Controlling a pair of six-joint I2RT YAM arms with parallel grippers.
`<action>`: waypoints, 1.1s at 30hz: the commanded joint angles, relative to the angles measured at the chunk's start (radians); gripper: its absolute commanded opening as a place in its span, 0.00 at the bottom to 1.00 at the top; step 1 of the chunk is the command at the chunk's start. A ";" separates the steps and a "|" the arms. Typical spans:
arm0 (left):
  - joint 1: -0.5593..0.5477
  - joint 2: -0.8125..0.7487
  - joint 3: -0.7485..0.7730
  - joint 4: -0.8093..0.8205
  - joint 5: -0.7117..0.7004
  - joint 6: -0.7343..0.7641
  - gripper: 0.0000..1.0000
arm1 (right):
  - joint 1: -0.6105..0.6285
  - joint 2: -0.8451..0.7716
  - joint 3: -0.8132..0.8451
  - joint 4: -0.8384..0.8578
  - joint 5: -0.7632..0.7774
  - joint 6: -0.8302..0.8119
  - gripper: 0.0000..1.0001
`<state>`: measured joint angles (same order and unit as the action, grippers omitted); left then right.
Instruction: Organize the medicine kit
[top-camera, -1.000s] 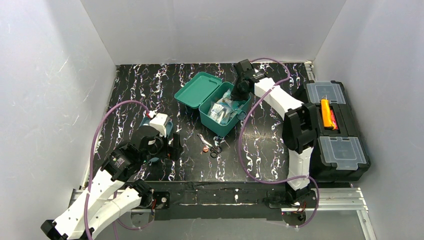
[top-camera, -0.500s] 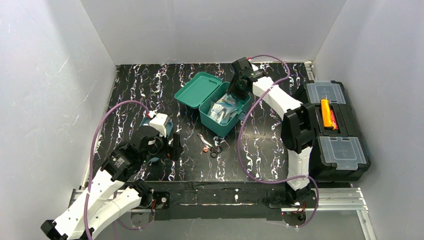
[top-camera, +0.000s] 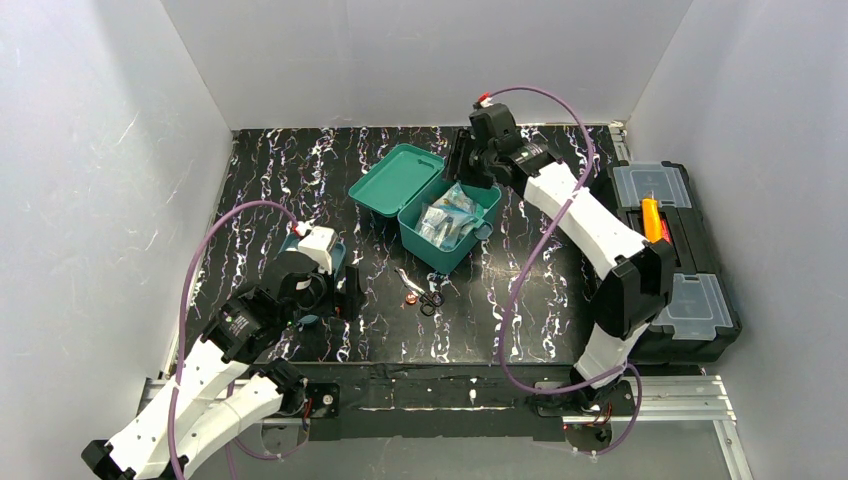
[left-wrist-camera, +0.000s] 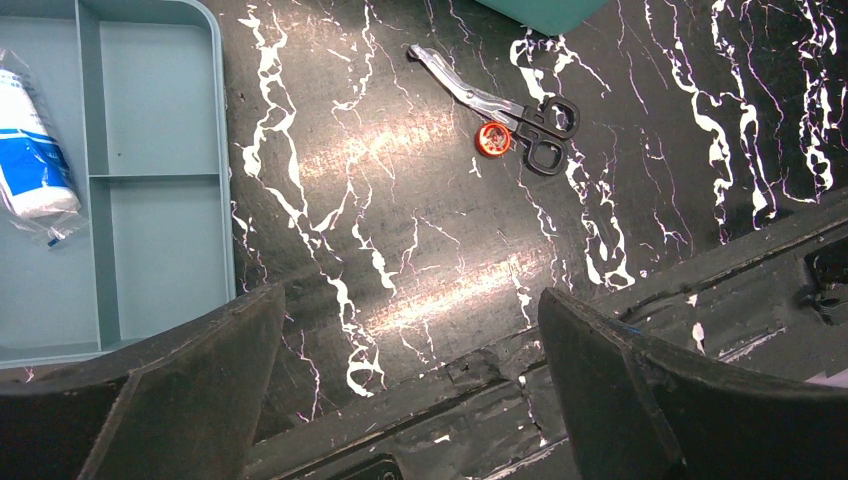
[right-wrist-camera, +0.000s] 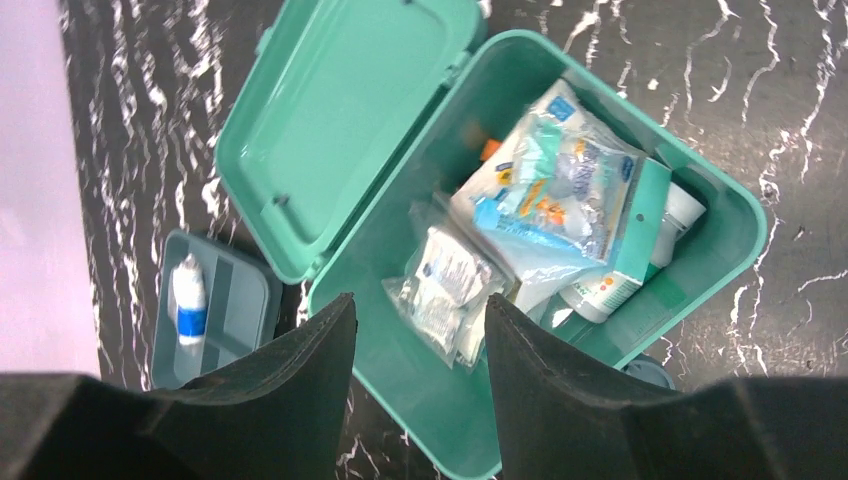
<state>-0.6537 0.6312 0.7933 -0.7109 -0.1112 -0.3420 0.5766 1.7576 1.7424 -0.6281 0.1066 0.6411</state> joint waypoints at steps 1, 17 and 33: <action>0.004 -0.012 -0.001 -0.004 -0.026 -0.014 0.98 | 0.012 -0.056 -0.072 0.002 -0.100 -0.172 0.58; 0.005 0.327 0.252 -0.014 -0.111 -0.262 0.98 | 0.014 -0.503 -0.523 0.023 -0.081 -0.214 0.65; 0.003 0.719 0.444 0.003 -0.110 -0.679 0.92 | 0.014 -0.841 -0.830 -0.022 0.022 -0.122 0.67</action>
<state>-0.6537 1.3098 1.1931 -0.7063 -0.1959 -0.8722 0.5896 0.9958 0.9520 -0.6556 0.1032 0.4953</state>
